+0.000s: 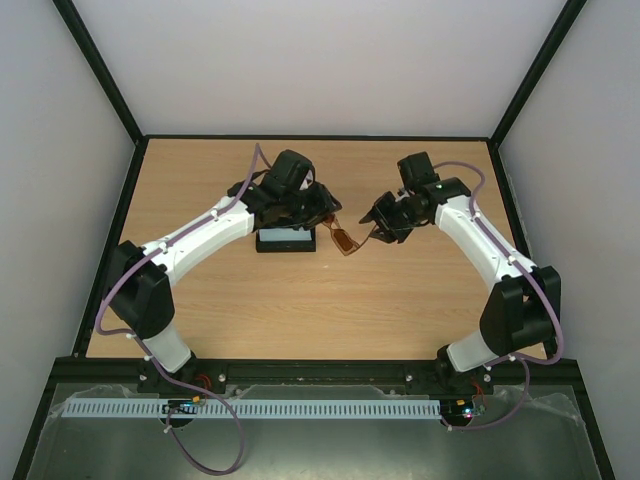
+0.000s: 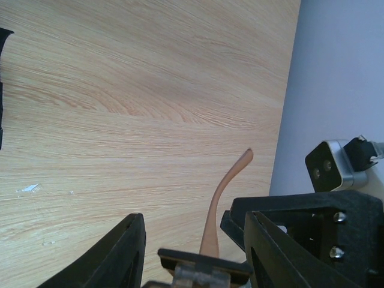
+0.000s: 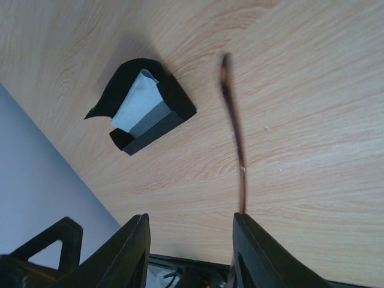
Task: Organize the sunglasses
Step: Fold the sunglasses.
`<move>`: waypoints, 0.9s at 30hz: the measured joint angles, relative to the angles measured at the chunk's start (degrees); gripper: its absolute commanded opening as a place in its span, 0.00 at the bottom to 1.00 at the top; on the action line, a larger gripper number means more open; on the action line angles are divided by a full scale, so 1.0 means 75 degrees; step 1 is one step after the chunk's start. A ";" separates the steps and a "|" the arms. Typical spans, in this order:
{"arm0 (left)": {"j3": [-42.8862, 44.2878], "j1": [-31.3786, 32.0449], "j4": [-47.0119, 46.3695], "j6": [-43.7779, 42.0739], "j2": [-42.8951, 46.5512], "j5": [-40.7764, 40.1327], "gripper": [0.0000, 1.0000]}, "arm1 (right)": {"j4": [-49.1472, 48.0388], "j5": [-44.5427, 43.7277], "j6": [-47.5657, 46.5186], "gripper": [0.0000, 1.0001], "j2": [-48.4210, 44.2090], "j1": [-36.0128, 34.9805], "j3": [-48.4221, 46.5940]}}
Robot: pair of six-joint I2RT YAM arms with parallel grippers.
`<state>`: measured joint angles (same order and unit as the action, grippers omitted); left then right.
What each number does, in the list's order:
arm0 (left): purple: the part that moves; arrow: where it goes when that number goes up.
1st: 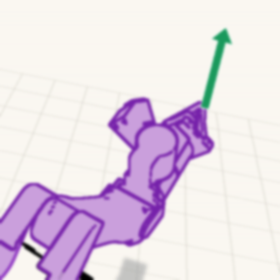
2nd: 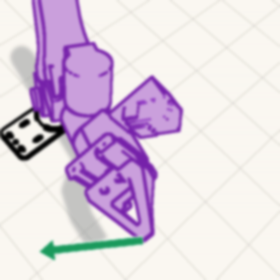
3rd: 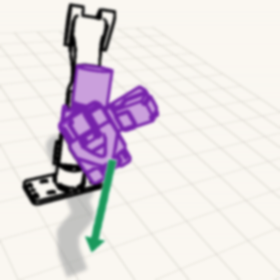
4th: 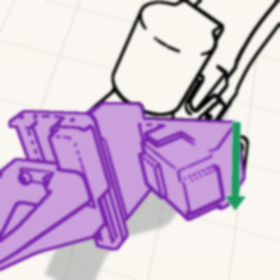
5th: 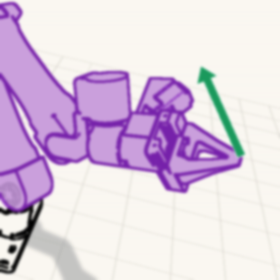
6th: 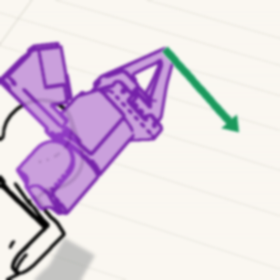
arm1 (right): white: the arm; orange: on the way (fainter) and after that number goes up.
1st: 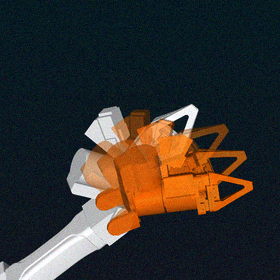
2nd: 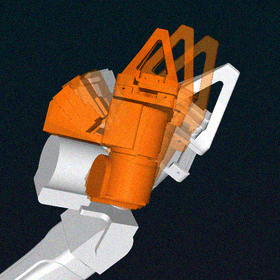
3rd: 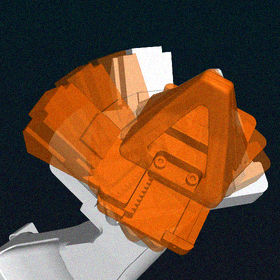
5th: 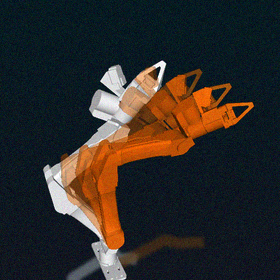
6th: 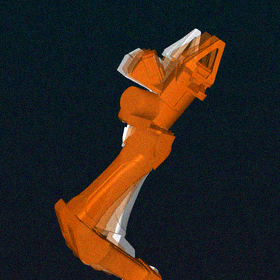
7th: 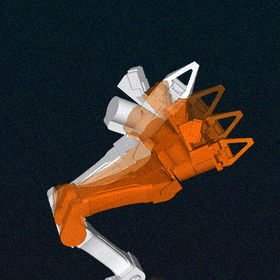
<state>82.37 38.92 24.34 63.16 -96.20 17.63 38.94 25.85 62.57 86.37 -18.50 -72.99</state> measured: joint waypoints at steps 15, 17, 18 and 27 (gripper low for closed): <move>-0.0026 0.0000 0.0003 -0.0003 0.0000 0.0052 0.32 | -0.0006 0.0000 -0.0105 0.66 -0.0003 0.0038 -0.0119; -0.0032 0.0000 0.0003 0.0000 0.0000 0.0050 0.32 | -0.0006 0.0000 -0.0117 0.69 -0.0009 0.0067 -0.0125; -0.0032 0.0000 0.0006 0.0000 0.0000 0.0050 0.32 | 0.0000 0.0000 -0.0119 0.71 -0.0015 0.0079 -0.0131; -0.0032 -0.0015 0.0009 -0.0003 0.0000 0.0047 0.32 | 0.0117 -0.0003 -0.0393 0.80 -0.0289 0.0341 -0.0178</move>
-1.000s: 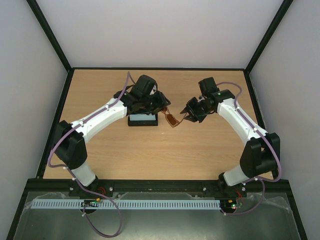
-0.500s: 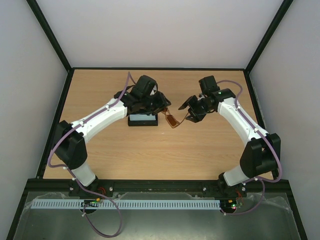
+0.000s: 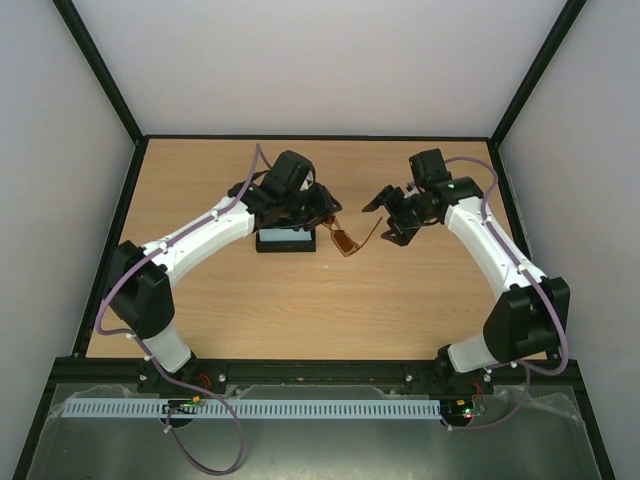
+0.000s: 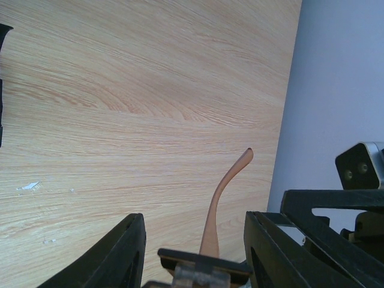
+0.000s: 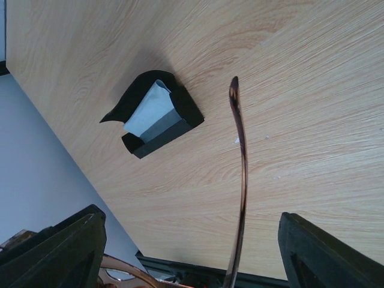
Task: Organize the sunglasses
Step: Fold the sunglasses.
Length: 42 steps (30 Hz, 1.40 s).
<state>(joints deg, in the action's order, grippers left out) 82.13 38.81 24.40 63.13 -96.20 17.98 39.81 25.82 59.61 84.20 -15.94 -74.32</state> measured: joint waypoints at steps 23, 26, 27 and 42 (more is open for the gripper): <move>0.0015 -0.0035 0.0117 -0.0017 0.0000 0.0064 0.32 | 0.0825 -0.0498 -0.1000 0.18 -0.1230 0.0498 0.1288; 0.0044 -0.0035 0.0108 -0.0017 0.0000 0.0227 0.32 | 0.0804 -0.0539 -0.1122 0.18 -0.1026 0.0758 0.1469; 0.0044 -0.0035 0.0105 -0.0017 0.0000 0.0291 0.32 | 0.0799 -0.0562 -0.1163 0.18 -0.0895 0.0822 0.1472; 0.0044 -0.0023 -0.0280 0.0058 0.0000 0.1241 0.32 | 0.0152 -0.0388 -0.1256 0.12 0.0134 0.0915 0.1005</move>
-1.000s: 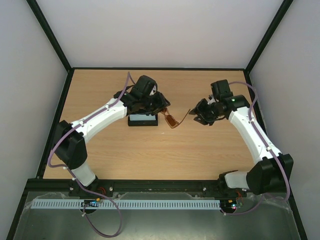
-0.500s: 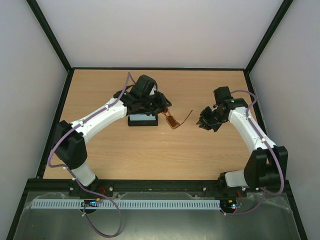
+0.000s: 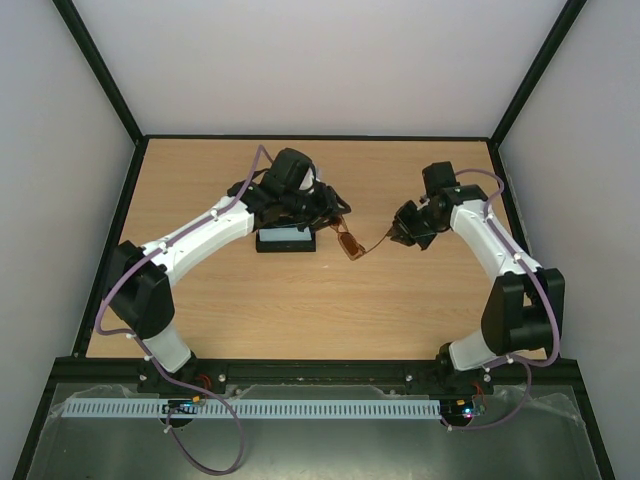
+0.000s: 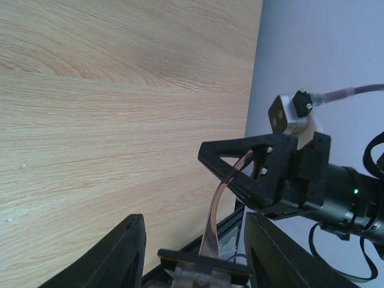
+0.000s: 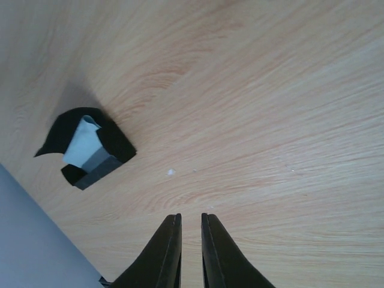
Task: Organize the sunglasses
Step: Fold the sunglasses.
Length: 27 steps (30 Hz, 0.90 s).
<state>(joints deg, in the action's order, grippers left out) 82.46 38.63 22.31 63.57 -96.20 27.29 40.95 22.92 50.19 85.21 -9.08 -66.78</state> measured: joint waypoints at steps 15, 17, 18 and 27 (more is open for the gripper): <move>0.0000 0.0137 -0.0248 0.0017 -0.0184 0.0169 0.32 | -0.0195 0.0259 0.0306 0.09 0.0580 -0.1393 -0.0959; 0.0000 0.0149 -0.0248 0.0015 -0.0198 0.0172 0.32 | -0.0195 0.0289 0.0335 0.09 0.0697 -0.1536 -0.1192; 0.0000 0.0149 -0.0256 0.0017 -0.0204 0.0181 0.32 | -0.0195 0.0297 0.0338 0.09 0.0734 -0.1582 -0.1306; 0.0000 0.0163 -0.0449 0.0017 -0.0309 0.0373 0.32 | -0.0122 0.0341 0.0105 0.06 0.0755 -0.1693 -0.1690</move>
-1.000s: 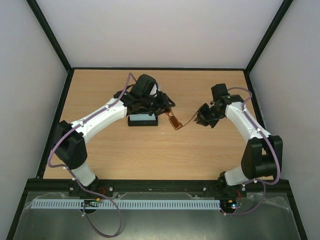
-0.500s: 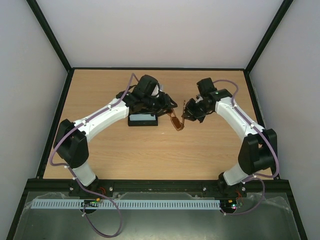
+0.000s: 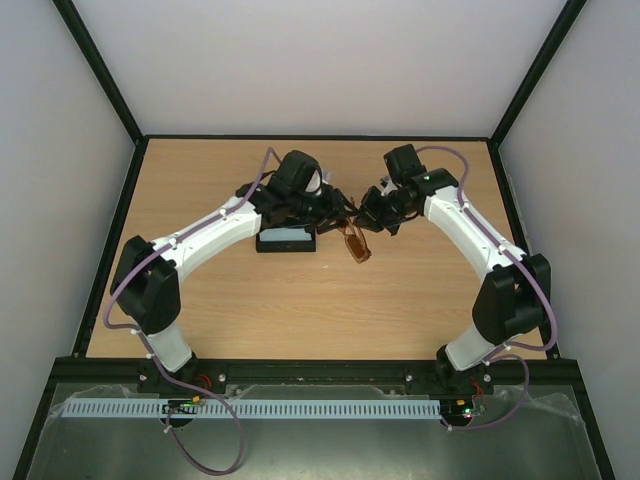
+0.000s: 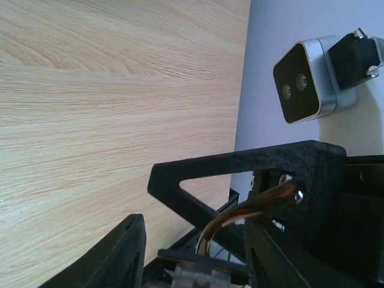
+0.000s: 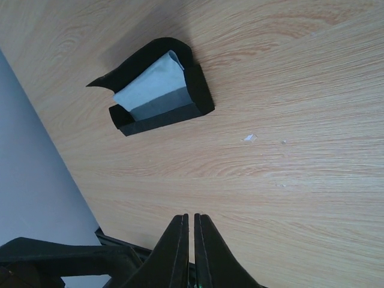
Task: Organize the sunglasses
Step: Fold the sunglasses.
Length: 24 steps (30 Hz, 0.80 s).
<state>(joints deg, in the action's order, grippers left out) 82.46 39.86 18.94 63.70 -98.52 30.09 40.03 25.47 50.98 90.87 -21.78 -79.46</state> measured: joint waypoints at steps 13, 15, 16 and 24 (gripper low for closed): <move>-0.0006 -0.0009 -0.0542 0.0099 -0.0122 0.0507 0.33 | 0.0761 -0.0082 -0.0836 0.05 0.0189 -0.0221 -0.0845; -0.0041 -0.0012 -0.0595 0.0093 -0.0122 0.0618 0.33 | 0.0813 -0.0090 -0.0973 0.06 0.0149 -0.0221 -0.0836; -0.0058 -0.0012 -0.0615 0.0090 -0.0125 0.0682 0.33 | 0.0810 -0.0079 -0.1005 0.07 0.0119 -0.0221 -0.0793; -0.0192 -0.0003 -0.0997 -0.0041 -0.0184 0.1556 0.34 | 0.0507 0.0315 -0.1151 0.21 -0.0973 0.0090 0.0627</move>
<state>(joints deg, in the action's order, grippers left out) 81.01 39.83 11.46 63.40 -99.90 41.76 43.83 27.83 42.35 83.57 -21.10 -74.76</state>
